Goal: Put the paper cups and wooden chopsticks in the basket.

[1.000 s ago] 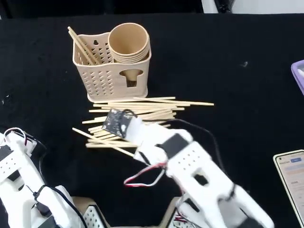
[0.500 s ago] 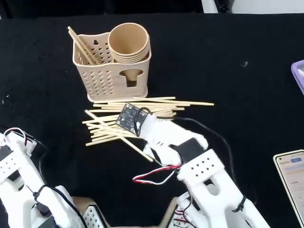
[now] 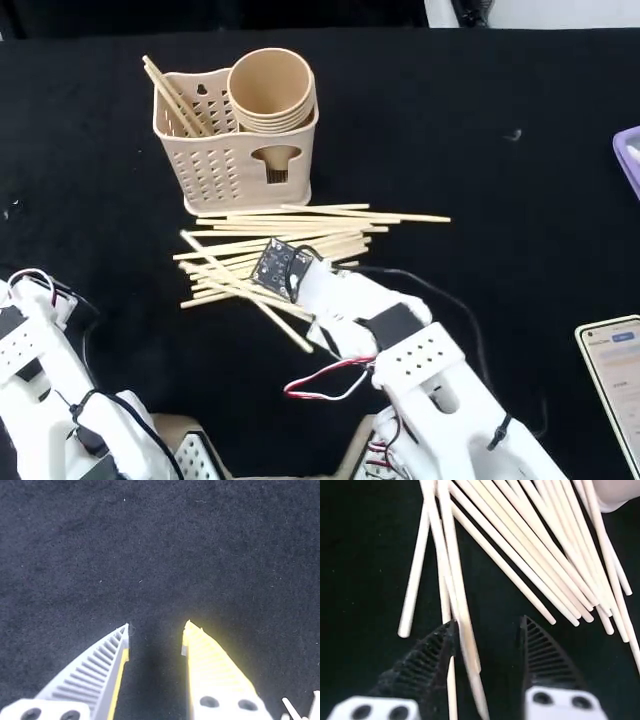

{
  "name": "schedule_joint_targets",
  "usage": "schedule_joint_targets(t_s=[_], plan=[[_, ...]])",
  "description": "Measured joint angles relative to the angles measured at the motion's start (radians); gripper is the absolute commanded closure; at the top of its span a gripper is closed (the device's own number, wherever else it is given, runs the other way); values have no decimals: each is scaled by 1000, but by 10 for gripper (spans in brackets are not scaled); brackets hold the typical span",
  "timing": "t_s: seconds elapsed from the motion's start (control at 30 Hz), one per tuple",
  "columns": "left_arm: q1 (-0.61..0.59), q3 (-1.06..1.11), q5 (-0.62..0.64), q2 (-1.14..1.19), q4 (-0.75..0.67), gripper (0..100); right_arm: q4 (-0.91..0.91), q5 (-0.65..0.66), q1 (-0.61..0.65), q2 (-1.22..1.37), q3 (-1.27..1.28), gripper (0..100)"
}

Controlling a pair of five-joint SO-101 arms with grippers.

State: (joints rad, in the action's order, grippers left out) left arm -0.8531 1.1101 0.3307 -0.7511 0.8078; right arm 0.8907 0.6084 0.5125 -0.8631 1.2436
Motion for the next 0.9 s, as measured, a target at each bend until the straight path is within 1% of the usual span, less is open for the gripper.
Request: schedule_joint_targets(t_s=[0.3, 0.43, 0.5, 0.6, 0.7, 0.77, 0.83, 0.9], plan=[[0, 0, 0, 0, 0, 820, -5, -2, 0, 17, 0, 806], [0, 0, 0, 0, 0, 820, -58, -44, 0, 133, -11, 759], [0, 0, 0, 0, 0, 820, -63, -68, 8, 226, -55, 758], [0, 0, 0, 0, 0, 820, -44, -83, 94, 376, -143, 758], [0, 0, 0, 0, 0, 820, 9, -89, 232, 499, -219, 758], [0, 0, 0, 0, 0, 820, 18, -89, 319, 532, -235, 758], [0, 0, 0, 0, 0, 820, 18, -89, 368, 537, -238, 758], [0, 0, 0, 0, 0, 820, 18, -89, 385, 542, -242, 758]])
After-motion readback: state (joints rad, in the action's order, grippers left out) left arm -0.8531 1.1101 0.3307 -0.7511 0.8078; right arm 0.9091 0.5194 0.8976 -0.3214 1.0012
